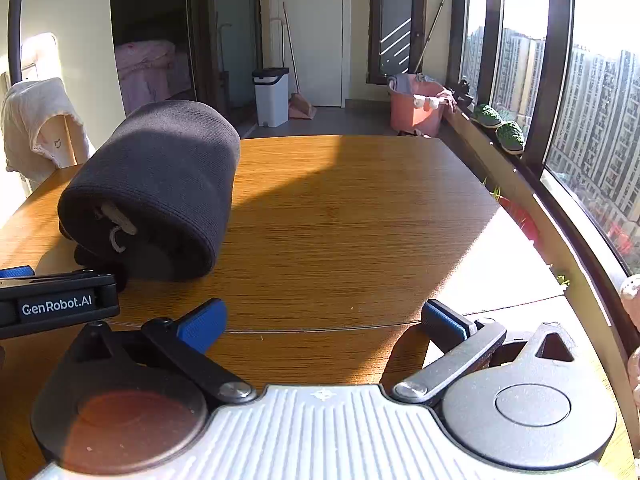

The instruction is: Fold clothes

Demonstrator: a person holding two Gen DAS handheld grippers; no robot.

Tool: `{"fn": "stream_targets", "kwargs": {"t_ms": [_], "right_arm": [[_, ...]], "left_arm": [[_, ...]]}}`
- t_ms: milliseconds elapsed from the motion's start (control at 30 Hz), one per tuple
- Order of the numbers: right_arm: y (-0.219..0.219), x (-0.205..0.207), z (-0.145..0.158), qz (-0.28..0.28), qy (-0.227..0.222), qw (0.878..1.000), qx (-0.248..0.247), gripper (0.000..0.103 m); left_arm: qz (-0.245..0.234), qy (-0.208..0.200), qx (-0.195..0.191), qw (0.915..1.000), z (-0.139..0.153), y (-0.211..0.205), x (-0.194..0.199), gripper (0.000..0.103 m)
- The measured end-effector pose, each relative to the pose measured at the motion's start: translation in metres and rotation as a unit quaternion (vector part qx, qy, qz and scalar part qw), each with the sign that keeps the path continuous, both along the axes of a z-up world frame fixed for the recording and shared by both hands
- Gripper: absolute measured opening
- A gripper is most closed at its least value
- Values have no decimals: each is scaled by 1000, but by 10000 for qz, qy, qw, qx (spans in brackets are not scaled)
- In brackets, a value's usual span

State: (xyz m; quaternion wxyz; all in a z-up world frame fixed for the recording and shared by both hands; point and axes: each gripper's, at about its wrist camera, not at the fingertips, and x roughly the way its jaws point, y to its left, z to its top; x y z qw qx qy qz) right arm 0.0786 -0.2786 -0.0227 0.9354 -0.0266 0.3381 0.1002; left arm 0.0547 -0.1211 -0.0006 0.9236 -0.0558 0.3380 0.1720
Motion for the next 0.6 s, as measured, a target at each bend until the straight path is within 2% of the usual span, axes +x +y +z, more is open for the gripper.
{"fn": "stream_targets", "kwargs": {"t_ms": [600], "right_arm": [[0,-1,0,-1,0,10000,-1,103]], "left_arm": [[0,-2,-2,10000,-1,1,1,103]]}}
